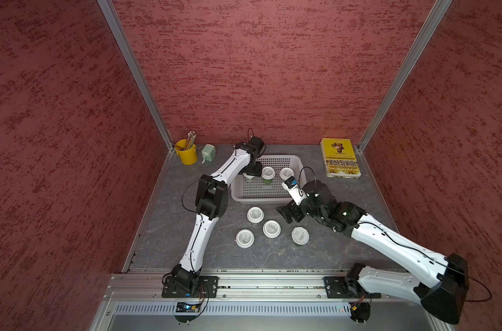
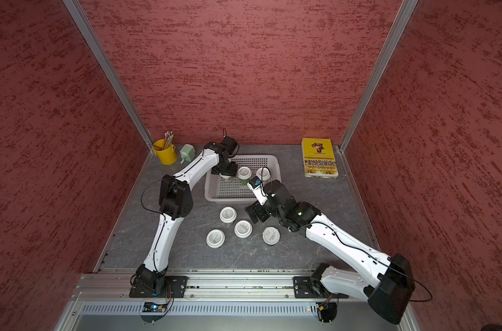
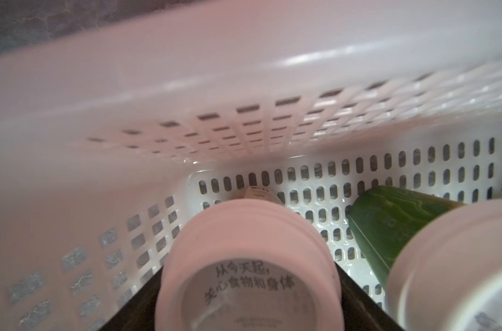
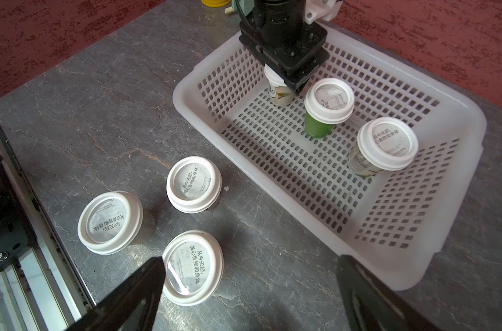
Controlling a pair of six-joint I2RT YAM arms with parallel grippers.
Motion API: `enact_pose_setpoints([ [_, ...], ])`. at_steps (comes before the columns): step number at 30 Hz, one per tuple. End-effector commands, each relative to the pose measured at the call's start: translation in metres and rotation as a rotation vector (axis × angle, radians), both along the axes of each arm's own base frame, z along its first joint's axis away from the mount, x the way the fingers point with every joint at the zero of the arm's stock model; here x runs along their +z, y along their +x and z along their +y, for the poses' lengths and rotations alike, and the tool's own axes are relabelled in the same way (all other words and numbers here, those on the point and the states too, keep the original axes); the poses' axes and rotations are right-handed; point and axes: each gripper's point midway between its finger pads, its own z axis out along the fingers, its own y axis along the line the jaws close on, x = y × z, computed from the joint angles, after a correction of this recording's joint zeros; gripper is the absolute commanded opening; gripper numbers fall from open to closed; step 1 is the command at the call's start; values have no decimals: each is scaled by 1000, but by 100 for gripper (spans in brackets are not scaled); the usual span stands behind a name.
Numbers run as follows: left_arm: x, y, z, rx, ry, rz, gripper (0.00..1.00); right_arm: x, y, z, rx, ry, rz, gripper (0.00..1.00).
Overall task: Put the yogurt in the basket
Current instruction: Place the yogurt in the basket.
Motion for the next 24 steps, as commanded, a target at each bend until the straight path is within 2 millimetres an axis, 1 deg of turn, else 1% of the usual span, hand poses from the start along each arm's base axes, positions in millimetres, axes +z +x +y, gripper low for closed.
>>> enact_pose_setpoints([
  [1, 1, -1, -2, -14, 20, 0, 82, 1, 0, 1, 3, -6, -19, 98],
  [7, 10, 1, 0, -14, 32, -21, 89, 1, 0, 3, 10, -3, -13, 98],
  [10, 18, 3, 0, -14, 29, -40, 93, 0, -1, 3, 12, -3, -8, 99],
  [12, 26, 4, -1, -18, 25, -56, 99, -1, -1, 3, 13, -3, -7, 98],
  [13, 30, 4, -1, -17, 24, -64, 100, 0, -1, 3, 13, -2, -8, 98],
  [16, 47, 5, -1, -21, 26, -98, 100, 0, -1, 4, 14, 0, -6, 98],
  [19, 70, 3, -1, -24, 32, -143, 100, 0, -1, 5, 17, 2, -3, 98],
  [21, 89, 1, 0, -24, 33, -178, 100, 0, -2, 5, 19, 5, 1, 98],
  [24, 124, -4, 2, -24, 32, -240, 100, 3, -3, 6, 24, 15, 1, 98],
])
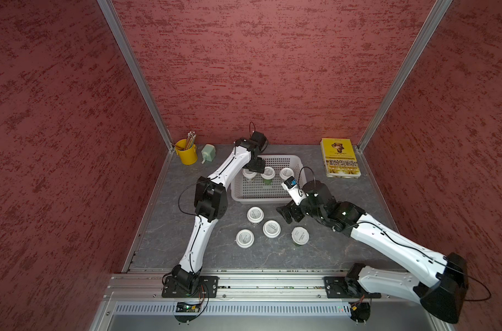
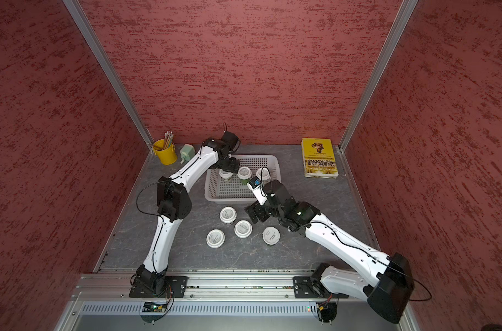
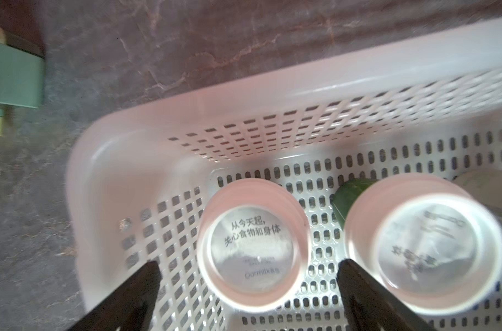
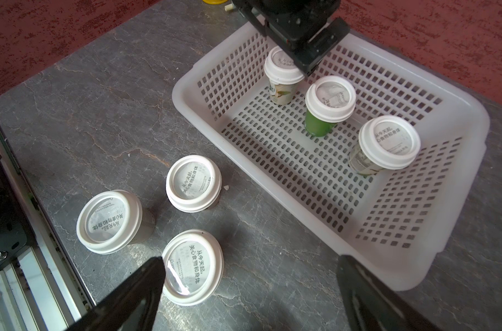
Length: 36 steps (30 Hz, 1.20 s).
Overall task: Put the yogurt in the basket
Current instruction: Place the yogurt in the basket, then pick up the yogurt from the center of the board.
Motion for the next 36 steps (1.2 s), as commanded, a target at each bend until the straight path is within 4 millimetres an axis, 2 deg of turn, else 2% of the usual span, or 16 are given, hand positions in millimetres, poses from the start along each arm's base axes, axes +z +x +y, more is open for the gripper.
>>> enact_pose_setpoints([
  [1, 78, -5, 5, -6, -11, -151, 100, 5, -4, 5, 26, 22, -4, 99],
  [5, 127, -23, 9, -10, -29, -233, 100, 9, -13, 4, 51, 40, -5, 98],
  [7, 143, -37, 12, -15, -28, -245, 100, 10, -18, 2, 64, 48, -1, 99],
  [10, 154, -65, 17, -32, -19, -234, 100, 12, -26, -2, 71, 61, 8, 98],
  [12, 150, -87, 17, -54, -36, -205, 100, 13, -32, -7, 67, 68, 16, 98],
  [19, 115, -184, 12, -83, -113, -53, 100, 0, -46, -32, -3, -3, 110, 99],
  [25, 78, -253, 9, -92, -87, 72, 100, 0, -67, -36, 17, 58, 146, 98],
  [30, 46, -288, 5, -82, -84, 155, 100, -10, -77, -38, 22, 57, 157, 99],
  [36, 6, -305, 0, -46, -80, 226, 100, -18, -82, -36, 15, 69, 172, 98],
])
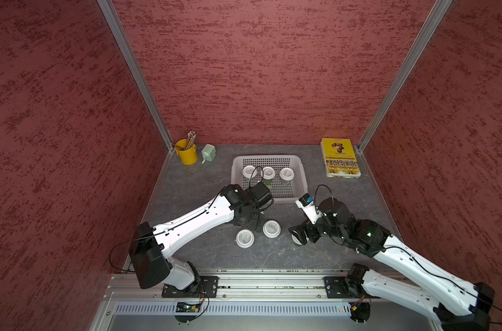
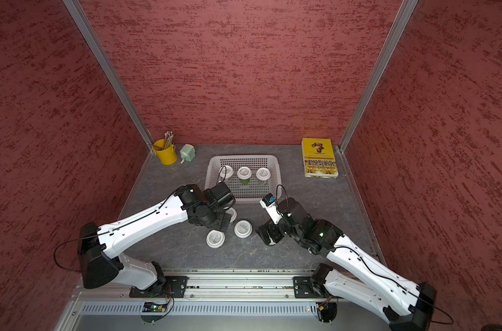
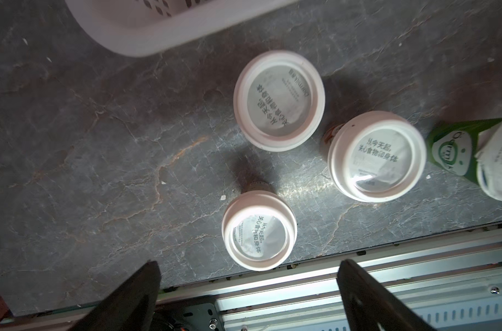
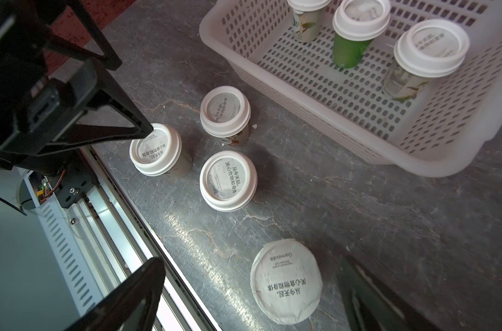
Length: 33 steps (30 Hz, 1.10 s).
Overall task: Put the yogurt in the basket
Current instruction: Pick up the yogurt from the center of the board.
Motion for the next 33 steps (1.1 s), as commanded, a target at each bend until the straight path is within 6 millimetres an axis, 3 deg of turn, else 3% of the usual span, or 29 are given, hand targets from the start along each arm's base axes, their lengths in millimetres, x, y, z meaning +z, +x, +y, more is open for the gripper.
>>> enact_pose_setpoints([
  [1, -13, -3, -14, 51, -58, 20, 100, 0, -4, 2, -6, 15, 8, 99],
  [8, -40, -14, -24, 43, -53, 81, 100, -2, -4, 2, 1, -7, -1, 98],
  [12, -54, -16, -19, 56, -5, 101, 100, -4, -3, 5, 8, -12, 4, 99],
  [33, -82, -18, -1, 122, -4, 94, 100, -5, -3, 3, 1, -24, 6, 98],
])
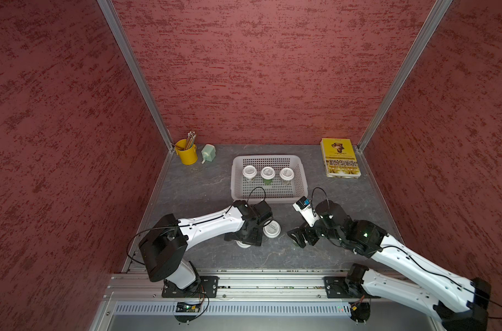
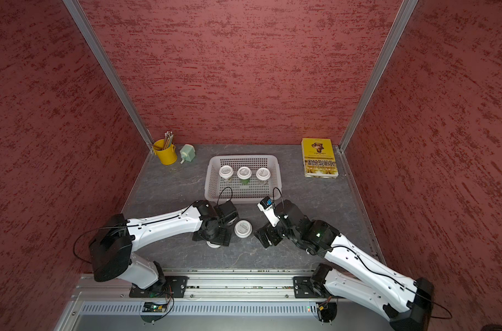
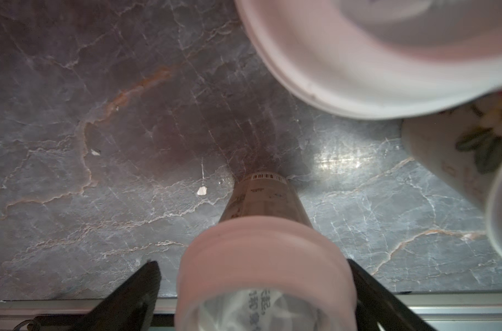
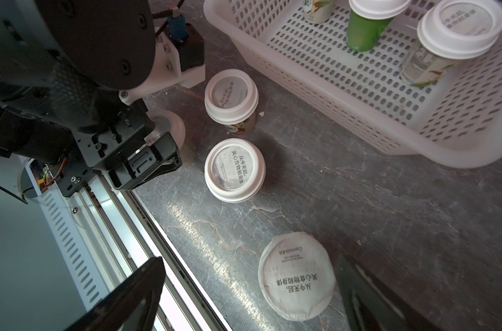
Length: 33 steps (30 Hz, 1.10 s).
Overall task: Put the yogurt in the basket
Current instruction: Pick up the yogurt from the center of the board.
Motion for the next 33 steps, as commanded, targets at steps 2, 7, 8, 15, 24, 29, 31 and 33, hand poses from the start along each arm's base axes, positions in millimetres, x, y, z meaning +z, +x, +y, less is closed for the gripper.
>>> enact_pose_setpoints([
  [2, 7, 9, -8, 22, -57, -45, 100, 2, 2, -1, -17, -5, -14, 98],
  [7, 6, 8, -9, 19, -67, -43, 100, 2, 3, -1, -19, -6, -15, 99],
  [8, 4, 7, -8, 20, -64, -37, 98, 2, 3, -1, -19, -6, -15, 99],
  [15, -1, 3, -4, 27, -53, -22, 92, 1, 2, -1, -19, -9, -15, 98],
  [24, 4, 2, -1, 30, -49, -28, 83, 2, 1, 1, -5, 0, -11, 98],
  [29, 5, 2, -1, 32, -55, -31, 77, 2, -2, 3, 9, 9, -1, 98],
  [31, 5, 2, -1, 33, -56, -32, 76, 3, -2, 3, 9, 11, -4, 98],
  [33, 5, 2, 0, 34, -56, -33, 75, 3, -2, 4, 11, 11, -3, 99],
])
